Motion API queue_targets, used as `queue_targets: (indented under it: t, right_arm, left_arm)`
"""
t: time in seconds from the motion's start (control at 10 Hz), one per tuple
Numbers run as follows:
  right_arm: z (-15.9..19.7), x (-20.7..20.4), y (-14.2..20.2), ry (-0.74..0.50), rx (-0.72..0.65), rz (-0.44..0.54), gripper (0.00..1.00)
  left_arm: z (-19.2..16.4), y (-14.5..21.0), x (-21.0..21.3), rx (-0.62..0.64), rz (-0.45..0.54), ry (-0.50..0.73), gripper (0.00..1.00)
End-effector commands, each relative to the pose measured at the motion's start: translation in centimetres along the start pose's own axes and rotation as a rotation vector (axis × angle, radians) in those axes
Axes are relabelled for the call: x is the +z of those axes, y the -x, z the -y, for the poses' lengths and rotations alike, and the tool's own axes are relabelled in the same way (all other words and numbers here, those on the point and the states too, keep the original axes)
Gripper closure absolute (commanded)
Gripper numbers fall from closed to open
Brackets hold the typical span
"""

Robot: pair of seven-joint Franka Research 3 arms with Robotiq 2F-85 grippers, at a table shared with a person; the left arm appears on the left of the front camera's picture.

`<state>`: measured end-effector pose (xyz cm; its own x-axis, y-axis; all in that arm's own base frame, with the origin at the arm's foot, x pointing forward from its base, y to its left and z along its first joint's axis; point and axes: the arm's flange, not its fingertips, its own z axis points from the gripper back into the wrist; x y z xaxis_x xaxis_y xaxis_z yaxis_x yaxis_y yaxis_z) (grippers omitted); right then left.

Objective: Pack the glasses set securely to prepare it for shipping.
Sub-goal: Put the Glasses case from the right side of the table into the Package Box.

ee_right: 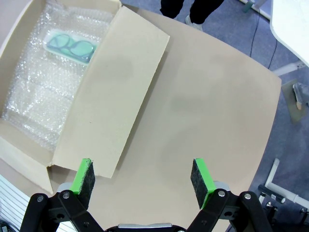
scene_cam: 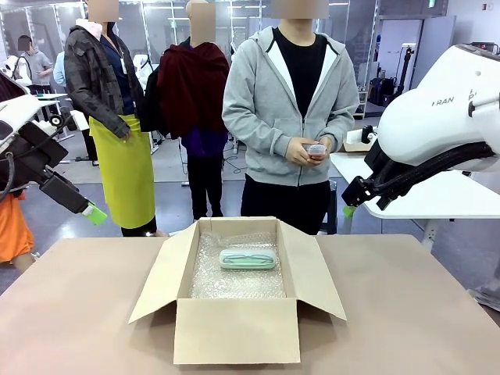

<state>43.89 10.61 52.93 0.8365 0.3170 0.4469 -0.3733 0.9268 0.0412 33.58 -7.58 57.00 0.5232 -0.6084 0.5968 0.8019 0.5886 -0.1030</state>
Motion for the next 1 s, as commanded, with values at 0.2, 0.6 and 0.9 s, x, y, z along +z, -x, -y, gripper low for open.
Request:
queue_targets:
  t: [0.2,0.6,0.9]
  right_arm:
    - [0.07,0.09,-0.16,-0.003,0.014,-0.001,0.00]
    - [0.07,0.09,-0.16,-0.003,0.014,-0.001,0.00]
    - [0.07,0.09,-0.16,-0.003,0.014,-0.001,0.00]
  left_arm:
    - [-0.09,0.08,0.25,-0.018,0.014,0.023,0.00]
    - [-0.09,0.08,0.25,-0.018,0.014,0.023,0.00]
    - [-0.09,0.08,0.25,-0.018,0.014,0.023,0.00]
